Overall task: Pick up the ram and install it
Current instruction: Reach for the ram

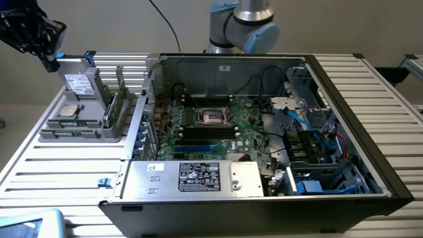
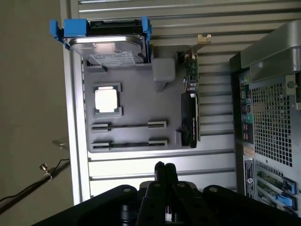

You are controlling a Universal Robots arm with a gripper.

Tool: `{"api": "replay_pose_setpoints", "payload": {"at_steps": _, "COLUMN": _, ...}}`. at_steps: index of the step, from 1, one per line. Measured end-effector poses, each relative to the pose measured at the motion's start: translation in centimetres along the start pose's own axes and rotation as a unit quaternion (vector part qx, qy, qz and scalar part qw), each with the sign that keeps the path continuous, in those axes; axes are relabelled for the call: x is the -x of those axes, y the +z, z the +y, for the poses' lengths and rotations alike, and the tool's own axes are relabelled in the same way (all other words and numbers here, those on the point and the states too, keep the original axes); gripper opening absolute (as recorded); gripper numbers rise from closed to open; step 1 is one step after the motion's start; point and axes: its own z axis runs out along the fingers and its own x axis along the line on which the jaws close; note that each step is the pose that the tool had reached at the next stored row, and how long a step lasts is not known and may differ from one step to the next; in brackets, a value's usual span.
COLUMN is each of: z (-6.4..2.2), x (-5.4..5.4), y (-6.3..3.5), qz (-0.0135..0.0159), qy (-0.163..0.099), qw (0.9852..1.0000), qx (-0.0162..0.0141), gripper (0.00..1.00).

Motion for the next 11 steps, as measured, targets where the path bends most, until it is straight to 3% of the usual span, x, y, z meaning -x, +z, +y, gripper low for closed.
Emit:
{"api": "replay_pose_setpoints", "payload": {"at_steps": 3, "z": 0.15, "x": -1.3, "y": 0.06, "qz": 0.0004, "qy": 0.000, "qw": 1.0000, "qx": 0.0000, "gripper": 0.11}}
{"api": "replay_pose_setpoints", "payload": {"at_steps": 7, "z": 0.33, "x": -2.2, "y": 0.30, "qz": 0.0015, "qy": 0.000, "qw": 1.0000, "qx": -0.0002, "gripper": 0.11}}
{"api": "replay_pose_setpoints", "payload": {"at_steps": 11, "z": 0.77, "x": -2.5, "y": 0.59, "qz": 0.0056, "qy": 0.000, "qw": 1.0000, "qx": -0.0007, "gripper": 0.11}}
